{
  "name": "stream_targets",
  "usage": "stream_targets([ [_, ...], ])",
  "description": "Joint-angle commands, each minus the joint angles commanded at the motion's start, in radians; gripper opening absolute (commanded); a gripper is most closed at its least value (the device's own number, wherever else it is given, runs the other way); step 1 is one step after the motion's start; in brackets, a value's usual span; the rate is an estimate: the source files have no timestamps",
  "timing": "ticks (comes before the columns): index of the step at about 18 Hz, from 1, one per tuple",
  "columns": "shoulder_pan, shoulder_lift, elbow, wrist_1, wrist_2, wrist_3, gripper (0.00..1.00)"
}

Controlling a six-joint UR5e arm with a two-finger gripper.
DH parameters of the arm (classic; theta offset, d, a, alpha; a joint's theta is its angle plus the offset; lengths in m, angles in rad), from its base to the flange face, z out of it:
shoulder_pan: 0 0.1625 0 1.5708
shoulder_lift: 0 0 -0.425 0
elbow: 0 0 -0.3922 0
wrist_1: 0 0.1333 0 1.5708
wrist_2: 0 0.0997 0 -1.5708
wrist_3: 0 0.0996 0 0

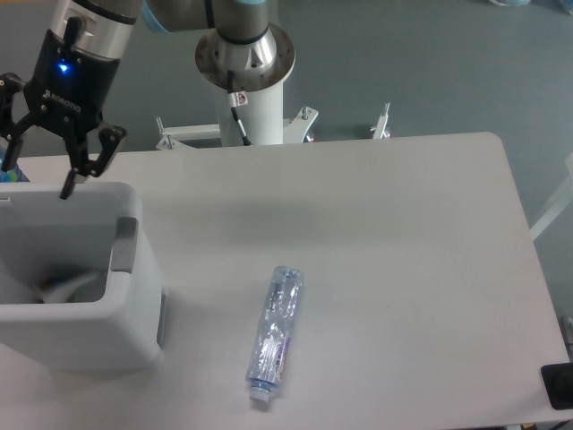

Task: Place the trash in the trash can
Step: 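Carry the bag over the white bin and open the gripper, then move the open gripper over the clear water bottle and lower it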

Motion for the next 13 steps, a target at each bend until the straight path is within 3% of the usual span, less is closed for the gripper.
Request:
stream_targets([
  [5,0.185,-0.024,0.002,-0.002,0.015,-0.047,1.0],
  [9,0.277,-0.148,0.066,0.015,0.066,-0.043,1.0],
  [13,0.304,-0.284,0.159,0.015,0.21,-0.037,1.0],
])
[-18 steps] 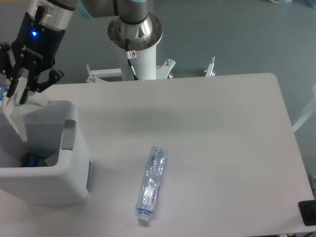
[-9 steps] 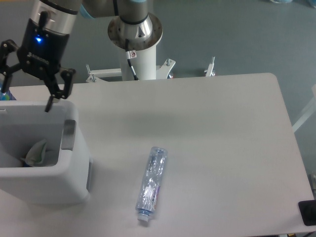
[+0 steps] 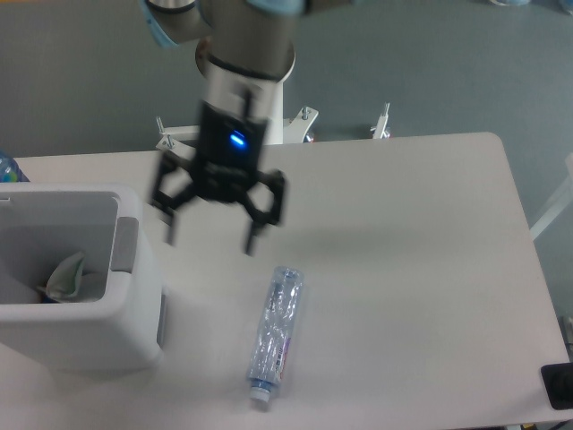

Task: Place the trash in the trash can
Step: 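Move the open gripper over the clear water bottle and lower it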

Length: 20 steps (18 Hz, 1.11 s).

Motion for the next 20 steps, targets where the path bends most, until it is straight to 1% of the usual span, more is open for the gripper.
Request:
stream_targets([
  [1,0.006,-0.029,0.018,0.0,0.037,-0.003,1.0],
  [3,0.006,-0.078,0.06,0.002,0.056,0.0,1.0],
  [5,0.008,-0.114,0.091,0.008,0.083,0.018,1.0],
  [6,0.006,-0.127,0.097,0.011,0.098,0.053,1.0],
  [9,0.008,-0.143,0.079,0.011,0.109,0.201,1.0],
  [11,0.006,-0.148,0.059,0.011,0.109,0.271,1.0],
  [13,0.006,-0.177,0.071,0.012,0.109,0.272,1.0],
  [17,-0.003,-0.23,0.072,0.012,0.108,0.273,1.0],
  [20,-0.029,-0.272,0.094,0.012,0.109,0.272,1.0],
])
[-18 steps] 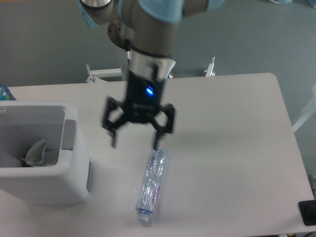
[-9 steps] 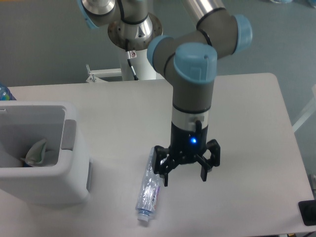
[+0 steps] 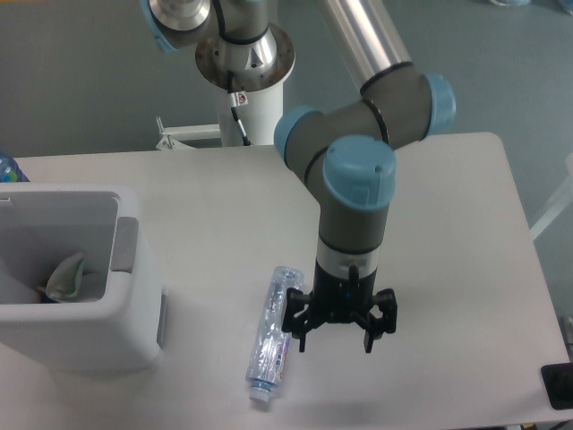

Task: Place the trash in the trash can
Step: 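Move the open gripper over the clear water bottle and lower it, then close the gripper around the bottle's cap end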

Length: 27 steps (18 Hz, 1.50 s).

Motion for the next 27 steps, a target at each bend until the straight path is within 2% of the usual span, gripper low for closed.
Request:
stream_targets([
  [4,-0.057,-0.051,0.002,0.035,-0.002,-0.011,1.0],
  [11,-0.092,-0.097,-0.015,0.035,0.009,-0.026,1.0],
  [15,-0.12,-0.129,-0.011,0.038,0.054,-0.026,1.0],
  [18,-0.15,-0.166,-0.003,0.081,0.058,-0.043,1.0],
  [24,-0.155,-0.199,0.017,0.087,0.069,-0.043,1.0],
  [27,-0.157,-0.195,0.011,0.087,0.072,-0.041,1.0],
])
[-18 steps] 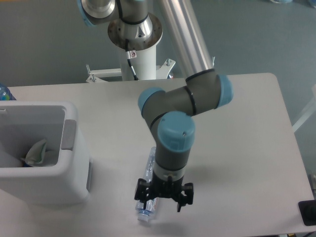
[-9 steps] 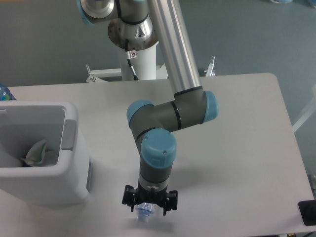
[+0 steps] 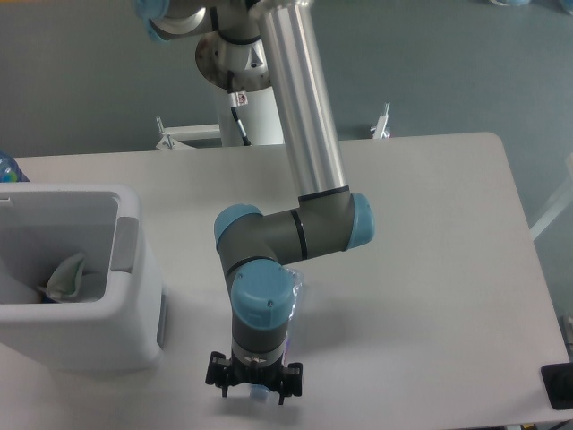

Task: Place the trash in the trash can
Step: 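Close the gripper around the bottle's cap end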

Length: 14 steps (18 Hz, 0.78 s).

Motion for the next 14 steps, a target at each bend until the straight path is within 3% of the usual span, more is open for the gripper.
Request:
stream_targets([
  [2,0.0,-0.002,0.0,0.0,0.002,0.0,0.99],
  [9,0.0,-0.002,-0.002,0.002,0.029,0.0,0.78],
  [14,0.0,-0.003,-0.003,0.0,0.035,-0.002,0.55],
])
